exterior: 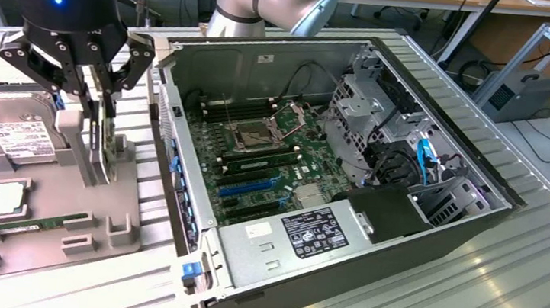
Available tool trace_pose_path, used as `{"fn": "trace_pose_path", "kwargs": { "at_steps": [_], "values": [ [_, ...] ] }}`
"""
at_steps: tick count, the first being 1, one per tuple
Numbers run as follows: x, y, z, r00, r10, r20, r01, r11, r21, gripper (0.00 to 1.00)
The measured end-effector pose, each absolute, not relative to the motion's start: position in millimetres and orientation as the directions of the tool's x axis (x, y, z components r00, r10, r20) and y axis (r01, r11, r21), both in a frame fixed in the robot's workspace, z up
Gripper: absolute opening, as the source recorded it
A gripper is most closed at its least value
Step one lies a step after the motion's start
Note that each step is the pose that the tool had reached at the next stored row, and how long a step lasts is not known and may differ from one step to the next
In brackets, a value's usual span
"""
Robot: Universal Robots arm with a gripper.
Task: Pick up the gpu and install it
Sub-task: 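Pick up the gpu and move the gpu toward the slot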
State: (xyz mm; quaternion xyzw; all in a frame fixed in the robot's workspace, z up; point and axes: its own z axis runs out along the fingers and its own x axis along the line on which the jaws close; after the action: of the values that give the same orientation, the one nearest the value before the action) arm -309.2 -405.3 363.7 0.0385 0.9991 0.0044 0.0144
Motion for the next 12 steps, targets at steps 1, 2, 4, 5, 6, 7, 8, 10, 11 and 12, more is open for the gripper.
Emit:
{"fn": "trace_pose_path", "kwargs": {
  "at_steps": [1, 2, 4, 5, 6, 7, 8, 10, 11, 12],
  "values": [
    [-309.2, -405.3, 363.9, -0.997, 0.077, -0.029, 0.077, 0.997, 0.010, 0.27],
    [-309.1, -405.3, 364.0, -0.997, 0.077, -0.028, 0.077, 0.997, 0.010, 0.27],
    [-309.1, -405.3, 364.5, -0.997, 0.077, -0.028, 0.077, 0.997, 0.010, 0.27],
    [-309.1, -405.3, 364.7, -0.997, 0.077, -0.028, 0.077, 0.997, 0.010, 0.27],
    [-309.1, -405.3, 364.9, -0.997, 0.077, -0.028, 0.077, 0.997, 0.010, 0.27],
    [-309.2, -405.3, 365.2, -0.997, 0.077, -0.028, 0.077, 0.997, 0.010, 0.27],
    [-309.2, -405.3, 365.4, -0.997, 0.077, -0.028, 0.077, 0.997, 0.010, 0.27],
    [-309.1, -405.3, 365.7, -0.997, 0.077, -0.029, 0.077, 0.997, 0.010, 0.27],
    [-309.1, -405.3, 365.9, -0.997, 0.077, -0.028, 0.077, 0.997, 0.010, 0.27],
    [-309.1, -405.3, 366.1, -0.997, 0.077, -0.029, 0.077, 0.997, 0.010, 0.27]
  ]
}}
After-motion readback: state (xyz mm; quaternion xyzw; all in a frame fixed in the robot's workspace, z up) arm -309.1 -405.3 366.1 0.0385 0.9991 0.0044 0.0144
